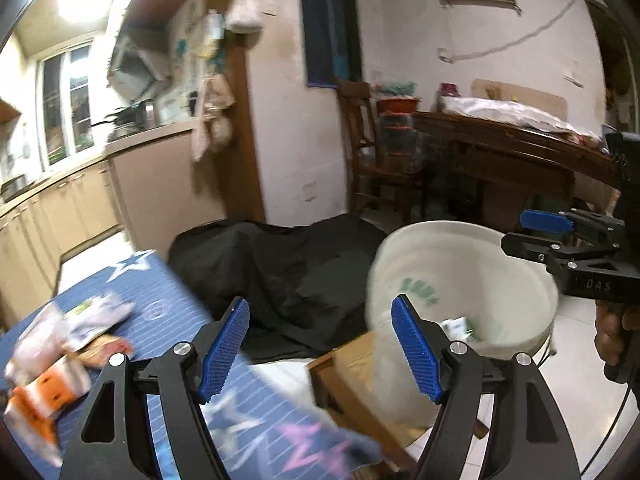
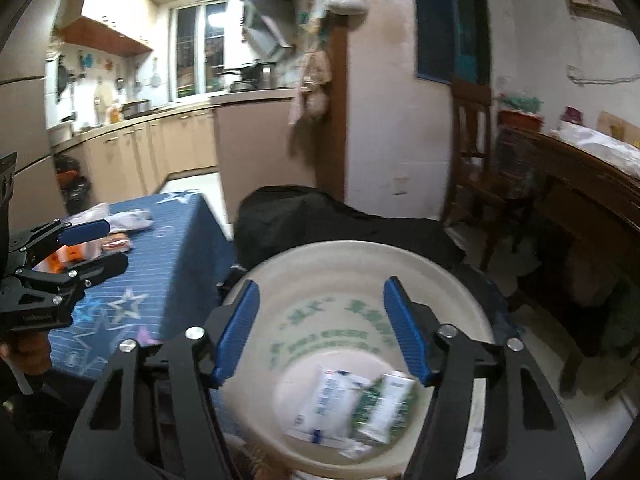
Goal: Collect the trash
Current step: 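Move both tools back over the table toward the remaining trash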
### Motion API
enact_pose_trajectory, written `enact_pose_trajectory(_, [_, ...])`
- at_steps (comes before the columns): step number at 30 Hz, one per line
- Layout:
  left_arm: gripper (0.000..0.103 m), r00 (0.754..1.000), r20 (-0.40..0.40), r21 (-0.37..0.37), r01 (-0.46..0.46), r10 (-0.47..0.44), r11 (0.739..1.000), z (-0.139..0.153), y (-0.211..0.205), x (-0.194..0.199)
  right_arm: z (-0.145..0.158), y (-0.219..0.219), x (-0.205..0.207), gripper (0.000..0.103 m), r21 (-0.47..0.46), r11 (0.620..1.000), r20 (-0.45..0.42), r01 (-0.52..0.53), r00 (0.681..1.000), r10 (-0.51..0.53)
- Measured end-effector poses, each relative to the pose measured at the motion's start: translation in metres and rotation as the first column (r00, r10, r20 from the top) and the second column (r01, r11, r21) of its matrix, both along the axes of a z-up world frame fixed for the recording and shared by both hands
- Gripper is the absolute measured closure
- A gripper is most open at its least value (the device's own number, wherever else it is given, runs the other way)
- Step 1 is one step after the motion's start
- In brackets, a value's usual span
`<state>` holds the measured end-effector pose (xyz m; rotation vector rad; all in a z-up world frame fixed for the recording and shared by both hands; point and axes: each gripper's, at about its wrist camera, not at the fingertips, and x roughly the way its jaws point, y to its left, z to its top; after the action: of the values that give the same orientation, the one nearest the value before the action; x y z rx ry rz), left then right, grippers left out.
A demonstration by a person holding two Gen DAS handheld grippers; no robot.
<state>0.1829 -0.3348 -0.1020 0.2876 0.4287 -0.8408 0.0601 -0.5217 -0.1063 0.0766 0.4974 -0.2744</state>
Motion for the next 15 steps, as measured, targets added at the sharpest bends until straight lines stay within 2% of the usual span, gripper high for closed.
enact_pose_trajectory(4, [0.03,0.995,-0.008,-0.008,-0.099,0.099,0.995,0.0,0.05,0.011,-0.004,0.033,0.023,0.053,0.001,0.996,-0.012,-0.085,0.996,0.085])
enact_pose_trajectory(9, [0.036,0.969,-0.014,0.001,-0.245,0.245,0.97,-0.007,0.115,0.022,-0.013,0.078,0.054,0.06,0.019,0.979,-0.038,-0.201,0.979,0.201])
enact_pose_trajectory(15, [0.037,0.912,-0.06,0.01,-0.405,0.405,0.914,-0.02,0.194,0.03,-0.027,0.13,0.083,0.063,0.059,0.948,-0.065,-0.313,0.946,0.317])
